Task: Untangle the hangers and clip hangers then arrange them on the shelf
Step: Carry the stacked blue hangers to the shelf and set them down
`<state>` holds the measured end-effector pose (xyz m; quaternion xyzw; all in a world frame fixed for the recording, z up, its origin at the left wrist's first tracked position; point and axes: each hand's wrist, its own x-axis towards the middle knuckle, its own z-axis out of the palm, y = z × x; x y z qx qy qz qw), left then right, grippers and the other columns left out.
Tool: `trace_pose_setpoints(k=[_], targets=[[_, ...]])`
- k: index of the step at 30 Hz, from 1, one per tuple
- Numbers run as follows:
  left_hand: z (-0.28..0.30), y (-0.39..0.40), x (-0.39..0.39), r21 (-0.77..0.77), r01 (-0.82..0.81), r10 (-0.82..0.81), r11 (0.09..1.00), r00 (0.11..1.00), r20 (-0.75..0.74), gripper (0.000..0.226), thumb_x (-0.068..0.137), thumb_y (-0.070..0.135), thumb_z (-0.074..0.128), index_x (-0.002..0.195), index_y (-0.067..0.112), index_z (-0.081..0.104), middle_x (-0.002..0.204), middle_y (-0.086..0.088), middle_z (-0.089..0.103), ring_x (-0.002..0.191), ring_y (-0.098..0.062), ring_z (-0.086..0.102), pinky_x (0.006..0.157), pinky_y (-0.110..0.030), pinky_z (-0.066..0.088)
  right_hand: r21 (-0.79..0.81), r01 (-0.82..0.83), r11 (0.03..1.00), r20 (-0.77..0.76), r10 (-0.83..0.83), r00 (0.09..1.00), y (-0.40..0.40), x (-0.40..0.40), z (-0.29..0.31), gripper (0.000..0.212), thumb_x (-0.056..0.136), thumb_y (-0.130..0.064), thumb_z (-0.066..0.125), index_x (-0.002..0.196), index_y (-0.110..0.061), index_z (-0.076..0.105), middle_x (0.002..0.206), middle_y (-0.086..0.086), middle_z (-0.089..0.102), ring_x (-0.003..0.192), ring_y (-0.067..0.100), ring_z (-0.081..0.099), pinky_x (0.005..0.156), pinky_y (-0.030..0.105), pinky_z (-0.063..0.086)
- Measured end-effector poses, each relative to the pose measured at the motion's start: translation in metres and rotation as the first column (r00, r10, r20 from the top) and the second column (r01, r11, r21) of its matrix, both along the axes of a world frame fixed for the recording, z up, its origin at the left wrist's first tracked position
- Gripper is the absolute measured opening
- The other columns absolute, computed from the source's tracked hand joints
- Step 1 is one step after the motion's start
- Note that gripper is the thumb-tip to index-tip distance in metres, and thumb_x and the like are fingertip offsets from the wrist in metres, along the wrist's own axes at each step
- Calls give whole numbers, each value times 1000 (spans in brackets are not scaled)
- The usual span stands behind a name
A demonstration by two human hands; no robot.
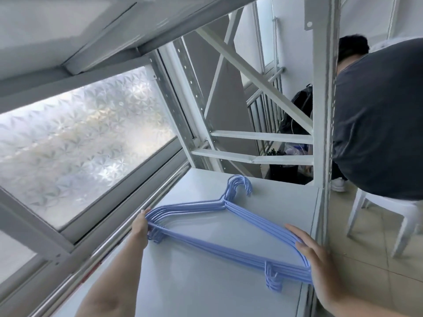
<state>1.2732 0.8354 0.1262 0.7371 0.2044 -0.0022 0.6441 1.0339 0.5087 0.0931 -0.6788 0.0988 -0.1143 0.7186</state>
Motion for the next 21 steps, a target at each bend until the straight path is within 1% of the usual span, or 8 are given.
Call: trace_pose_setpoints(k=[3, 6, 8, 10, 12, 15, 19, 21], targets=[[-1, -2, -2, -36, -17, 18, 999, 999, 28, 44, 101, 18, 21, 124, -5, 50, 66, -12, 45, 56, -21, 41, 53, -27, 34, 48, 20, 999, -4, -20, 1000, 3, 3, -3, 41, 96, 0, 34, 132, -12, 52, 131, -9, 51, 124, 2, 39, 104, 17, 21], [1, -4, -4, -39, 8, -8, 999, 1000, 4, 43, 102, 20, 19, 82, 5, 54, 63, -11, 39, 54, -20, 36, 47, -25, 33, 69, 45, 997, 1, -45, 999, 5, 5, -5, 42, 95, 4, 34, 132, -7, 52, 132, -5, 51, 124, 5, 41, 104, 17, 21], [1, 2, -1, -20, -3, 3, 1000, 1000, -10, 43, 101, 22, 19, 72, 9, 47, 61, -12, 34, 51, -22, 34, 38, -20, 35, 69, 43, 997, 0, -43, 999, 7, 5, -4, 43, 94, 6, 33, 132, -5, 51, 134, -4, 50, 124, 5, 41, 104, 16, 22], [-1, 8, 4, -14, -5, 4, 1000, 999, -41, 37, 100, 24, 21, 90, 4, 50, 58, -15, 35, 43, -25, 41, 30, -12, 31, 64, 23, 998, -15, -22, 1000, 9, 4, -6, 44, 94, 5, 32, 134, -5, 48, 136, -6, 46, 126, 3, 39, 104, 15, 21], [-3, 10, 6, -15, 3, -3, 1000, 999, -50, 34, 100, 27, 22, 110, 9, 49, 52, -12, 47, 34, -15, 47, 35, -16, 35, 53, -17, 998, -54, 20, 998, 4, 4, -7, 44, 96, 1, 31, 138, -7, 44, 139, -8, 42, 127, 2, 36, 102, 10, 23], [-2, 14, -3, 20, -13, 13, 1000, 999, 29, 46, 101, 29, 23, 135, 4, 42, 80, -8, 53, 59, -11, 44, 56, -21, 34, 76, -83, 994, -130, 92, 987, -8, 13, -4, 43, 98, -3, 29, 138, -4, 42, 140, -4, 43, 124, 4, 39, 87, -6, 33], [-3, 19, -23, 33, -61, 59, 998, 996, 62, 49, 101, 32, 21, 142, 6, 28, 127, -14, 50, 62, -6, 36, 58, -19, 26, 92, -180, 979, -208, 195, 958, -19, 31, 8, 41, 100, -10, 26, 133, 3, 47, 140, 12, 50, 123, 16, 50, 90, 10, 41], [-2, 12, -31, -4, -103, 103, 995, 993, 52, 52, 99, 39, 21, 143, 13, 28, 113, -4, 58, 59, -7, 39, 57, -18, 30, 133, -228, 965, -234, 254, 939, -21, 38, 14, 40, 100, -13, 28, 125, 5, 54, 133, 21, 55, 113, 27, 59, 75, 9, 49]])
